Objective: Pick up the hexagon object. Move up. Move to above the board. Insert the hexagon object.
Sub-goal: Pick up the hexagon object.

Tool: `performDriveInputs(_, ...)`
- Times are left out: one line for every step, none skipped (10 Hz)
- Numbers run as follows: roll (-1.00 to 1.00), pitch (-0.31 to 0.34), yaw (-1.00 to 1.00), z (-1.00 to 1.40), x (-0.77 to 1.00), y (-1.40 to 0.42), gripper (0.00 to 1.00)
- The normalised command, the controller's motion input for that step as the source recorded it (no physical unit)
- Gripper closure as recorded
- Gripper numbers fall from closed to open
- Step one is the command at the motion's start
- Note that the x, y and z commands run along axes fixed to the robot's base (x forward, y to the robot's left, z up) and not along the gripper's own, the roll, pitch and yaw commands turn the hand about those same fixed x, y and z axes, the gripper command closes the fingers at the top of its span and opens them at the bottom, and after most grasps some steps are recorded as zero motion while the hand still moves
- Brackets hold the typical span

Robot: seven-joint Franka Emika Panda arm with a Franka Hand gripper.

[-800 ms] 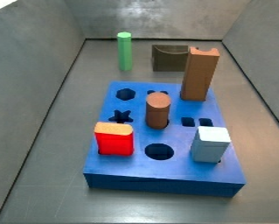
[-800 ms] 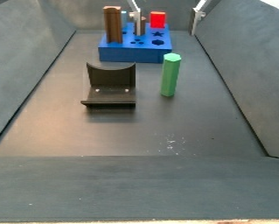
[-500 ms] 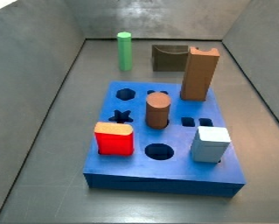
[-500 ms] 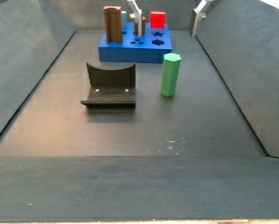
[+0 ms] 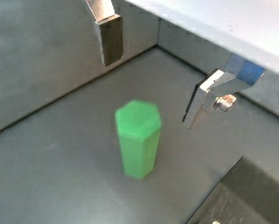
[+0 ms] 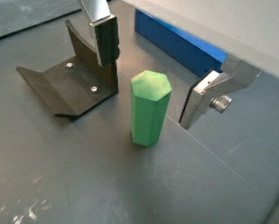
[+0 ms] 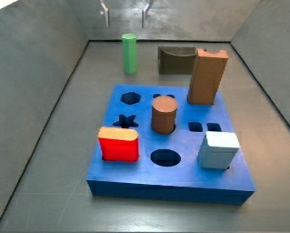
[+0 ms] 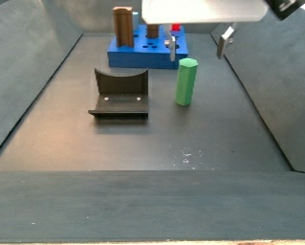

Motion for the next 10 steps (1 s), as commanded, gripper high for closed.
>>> performDriveInputs(-0.23,-0.063,-0.03,-0.61,0.35,-0.07,0.00)
performDriveInputs(-0.22,-0.090,-0.12,-0.63,0.25,-0.04,0.00)
performDriveInputs(-0.21,-0.130,-0.26,-0.65,0.00,-0.09,0.00)
performDriveInputs(-0.23,-0.130,-0.24,-0.63,0.00,-0.14,0.00)
performDriveInputs(-0.24,-0.131,-0.16,-0.59,-0.13,-0.11,0.00)
performDriveInputs(-0.20,-0.104,-0.07,-0.43,-0.12,-0.02,0.00)
performDriveInputs(-0.14,-0.101,0.00,-0.40,-0.13,-0.05,0.00)
performDriveInputs(-0.15,-0.107,0.00,-0.15,-0.18,-0.02,0.00)
performDriveInputs(-0.01,-0.020,0.00,0.00,-0.05,0.00,0.00)
performDriveInputs(0.00,0.000,0.00,0.00,0.00,0.00,0.00)
